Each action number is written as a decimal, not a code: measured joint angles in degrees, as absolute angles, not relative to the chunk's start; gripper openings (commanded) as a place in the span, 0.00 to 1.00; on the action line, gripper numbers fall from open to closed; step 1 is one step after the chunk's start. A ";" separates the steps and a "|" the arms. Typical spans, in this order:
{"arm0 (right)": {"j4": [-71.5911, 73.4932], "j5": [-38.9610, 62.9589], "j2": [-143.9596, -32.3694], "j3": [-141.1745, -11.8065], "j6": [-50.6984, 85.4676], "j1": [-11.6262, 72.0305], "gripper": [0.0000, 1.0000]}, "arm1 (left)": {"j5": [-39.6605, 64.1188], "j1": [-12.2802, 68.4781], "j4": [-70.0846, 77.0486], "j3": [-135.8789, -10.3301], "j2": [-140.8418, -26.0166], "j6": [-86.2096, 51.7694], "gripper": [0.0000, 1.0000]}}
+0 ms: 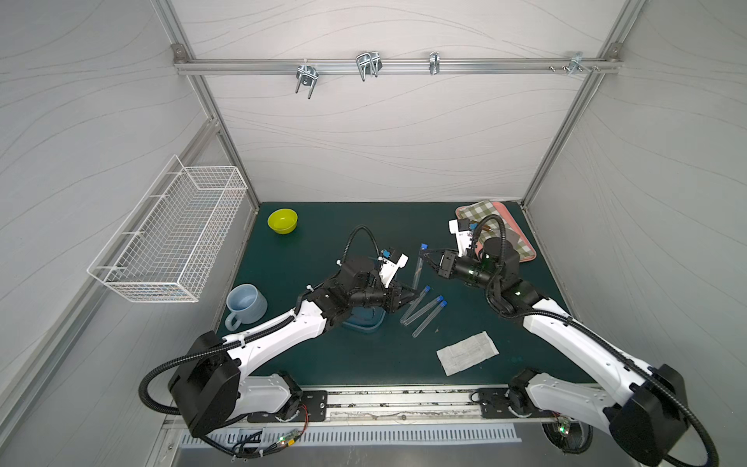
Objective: Wipe the exteriors of test tubes
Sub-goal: Pick up the test tube at the center of the board.
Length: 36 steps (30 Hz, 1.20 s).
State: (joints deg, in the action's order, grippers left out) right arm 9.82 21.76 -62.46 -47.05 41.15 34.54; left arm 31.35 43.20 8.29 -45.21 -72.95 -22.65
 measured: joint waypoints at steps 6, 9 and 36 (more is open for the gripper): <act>7.35 20.03 -62.35 -47.57 40.60 34.70 0.72 | 29.78 43.66 7.07 -45.21 -72.90 -22.09 0.08; 4.14 18.17 -61.71 -48.47 40.16 34.61 0.74 | 29.06 43.66 6.98 -45.21 -72.90 -22.06 0.08; -48.75 2.87 -54.63 -39.90 39.81 50.85 0.62 | 33.82 32.01 3.73 -43.77 -67.31 -22.55 0.09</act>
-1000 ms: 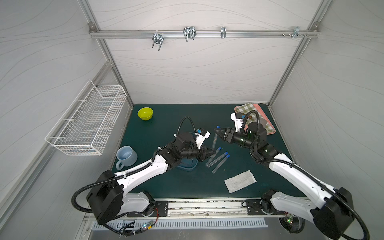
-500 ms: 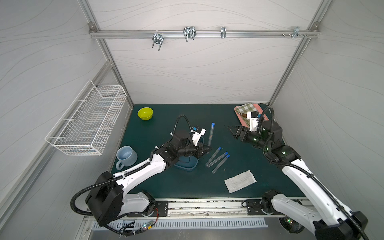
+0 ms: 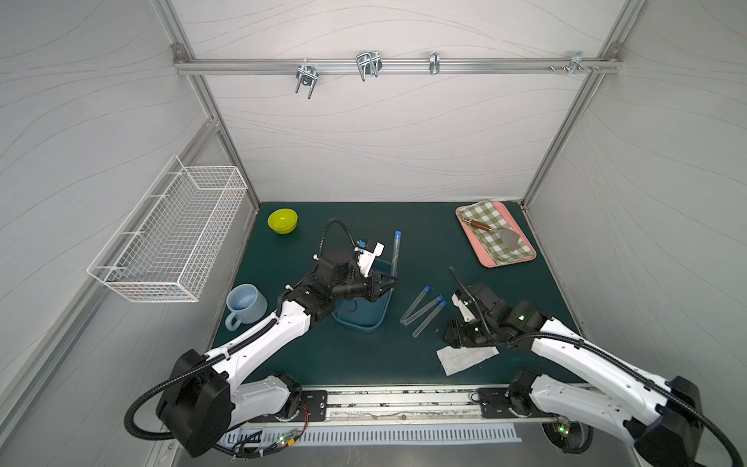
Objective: Wipe the exteriors of test tubes
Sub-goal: Pick up the test tube at the center of the board, then pick up the cleaning item at the center of the board.
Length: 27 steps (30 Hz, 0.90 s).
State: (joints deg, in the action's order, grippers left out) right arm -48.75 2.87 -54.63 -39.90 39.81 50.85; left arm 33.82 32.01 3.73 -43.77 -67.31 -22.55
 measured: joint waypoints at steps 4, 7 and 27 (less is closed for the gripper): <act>-49.95 0.32 -57.04 -38.04 44.66 57.21 0.61 | 34.57 31.00 3.25 -43.64 -66.54 -22.52 0.10; -49.80 -1.26 -60.45 -36.71 47.00 59.66 0.58 | 34.96 30.59 2.85 -43.35 -66.08 -22.52 0.10; -41.36 -5.52 -71.02 -32.80 50.35 60.20 0.00 | 35.88 30.41 2.83 -42.48 -65.17 -22.52 0.12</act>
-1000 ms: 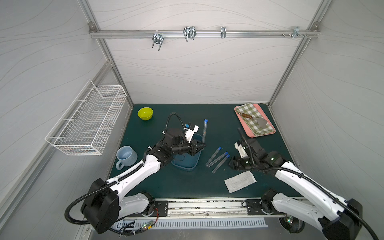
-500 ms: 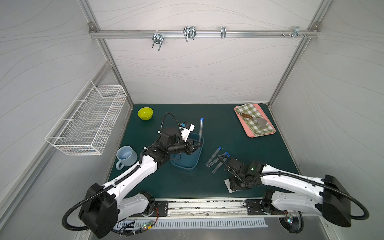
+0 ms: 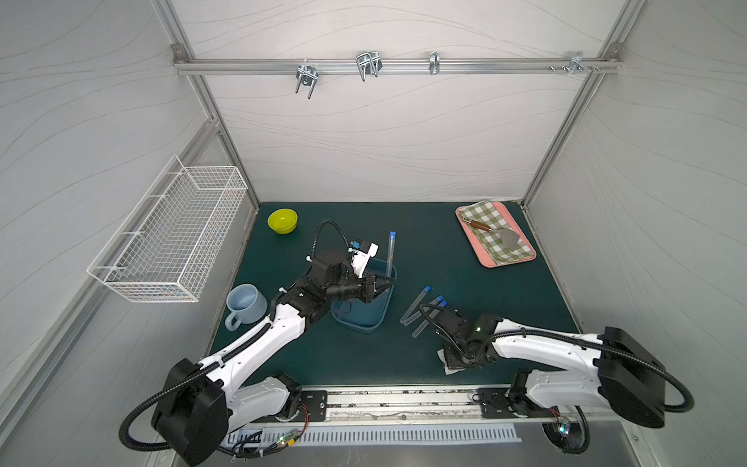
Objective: Wipe the exteriors of test tubes
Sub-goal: Pick up the cleaning item at the center of the board.
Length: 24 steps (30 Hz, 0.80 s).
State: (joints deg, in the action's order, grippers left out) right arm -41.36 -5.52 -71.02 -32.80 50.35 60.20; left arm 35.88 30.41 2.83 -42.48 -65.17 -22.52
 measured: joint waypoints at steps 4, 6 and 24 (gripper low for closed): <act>-41.41 -5.63 -68.25 -32.86 50.59 59.20 0.00 | 35.88 30.41 2.83 -42.48 -65.17 -22.52 0.12; -42.02 -5.13 -64.20 -33.50 50.52 57.19 0.00 | 35.88 30.41 2.83 -42.48 -65.17 -22.52 0.12; -38.57 12.86 -49.12 -54.61 44.14 33.45 0.00 | 36.80 30.61 2.96 -42.48 -67.09 -23.29 0.12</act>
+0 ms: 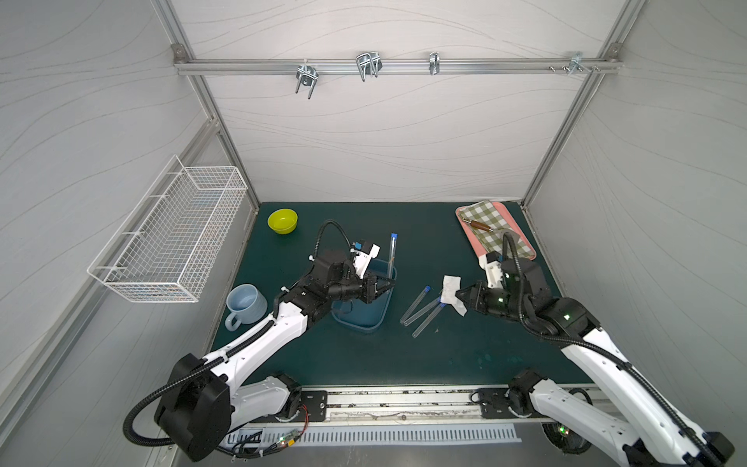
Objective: Wipe the exteriors of test tubes
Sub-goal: Pick up the cleaning item at the center of the board.
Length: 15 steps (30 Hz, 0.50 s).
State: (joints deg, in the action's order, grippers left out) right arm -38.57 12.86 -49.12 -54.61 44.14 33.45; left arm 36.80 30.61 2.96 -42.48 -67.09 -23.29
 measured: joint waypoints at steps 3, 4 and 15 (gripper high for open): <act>-34.22 16.16 -53.54 -58.59 43.86 33.47 0.00 | 36.84 31.40 2.96 -42.48 -67.79 -23.27 0.13; -32.73 17.15 -55.13 -60.01 43.64 33.65 0.00 | 36.88 31.70 2.94 -42.48 -68.03 -23.27 0.13; -22.50 20.88 -69.25 -70.43 40.84 42.15 0.00 | 36.88 33.19 3.05 -44.07 -70.04 -23.77 0.13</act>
State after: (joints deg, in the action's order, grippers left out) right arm -22.50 20.88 -69.25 -70.43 40.84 42.15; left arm 36.88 33.19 3.05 -44.07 -70.04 -23.77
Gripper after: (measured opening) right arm 0.045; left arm 0.155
